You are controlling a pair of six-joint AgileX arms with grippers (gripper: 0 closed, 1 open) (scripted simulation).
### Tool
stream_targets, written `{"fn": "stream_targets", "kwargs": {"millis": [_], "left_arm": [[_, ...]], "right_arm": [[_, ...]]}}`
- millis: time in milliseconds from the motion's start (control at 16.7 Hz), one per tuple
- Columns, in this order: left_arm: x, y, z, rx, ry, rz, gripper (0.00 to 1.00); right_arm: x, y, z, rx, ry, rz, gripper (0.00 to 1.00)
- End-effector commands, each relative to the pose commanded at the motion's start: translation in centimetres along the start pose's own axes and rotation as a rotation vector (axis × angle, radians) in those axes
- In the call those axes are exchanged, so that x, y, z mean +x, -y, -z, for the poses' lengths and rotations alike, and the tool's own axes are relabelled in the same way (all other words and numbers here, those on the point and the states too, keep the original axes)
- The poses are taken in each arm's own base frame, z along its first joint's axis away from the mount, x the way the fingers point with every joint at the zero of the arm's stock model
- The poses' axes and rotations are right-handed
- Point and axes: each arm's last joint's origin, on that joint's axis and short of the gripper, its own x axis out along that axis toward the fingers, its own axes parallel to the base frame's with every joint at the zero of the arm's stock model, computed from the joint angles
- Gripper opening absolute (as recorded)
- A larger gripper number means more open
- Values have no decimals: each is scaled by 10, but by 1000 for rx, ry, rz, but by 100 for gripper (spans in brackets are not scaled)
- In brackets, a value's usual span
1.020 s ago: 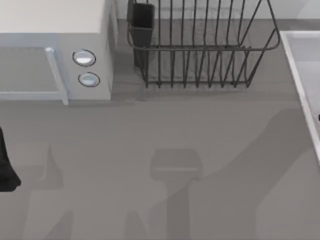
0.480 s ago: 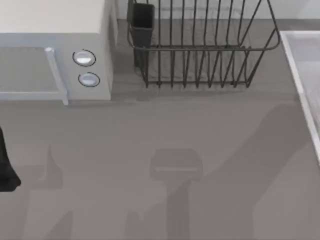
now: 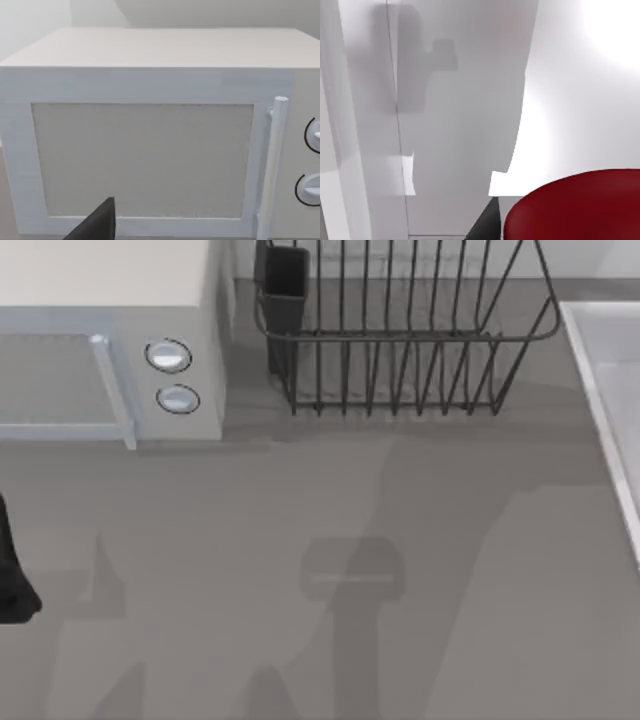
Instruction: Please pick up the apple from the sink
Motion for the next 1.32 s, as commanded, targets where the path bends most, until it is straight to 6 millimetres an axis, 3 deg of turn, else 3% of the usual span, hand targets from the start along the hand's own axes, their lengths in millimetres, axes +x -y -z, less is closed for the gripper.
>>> {"fn": "stream_targets", "kwargs": {"millis": [180,360,780,900,1080,1320], "left_arm": [[0,0,0,0,0,0,100],[0,0,0,0,0,0,100],[0,0,0,0,0,0,100],[0,0,0,0,0,0,100],[0,0,0,0,0,0,100],[0,0,0,0,0,0,100]], "right_arm": [[-56,-3,11,0,8,2,0],[-88,-6,21,-1,32,7,0],[-92,-13,22,-2,36,6,0],[-96,-34,27,-3,40,5,0],[-100,-84,47,-2,32,1,0],[-93,-157,103,-3,-11,2,0]]}}
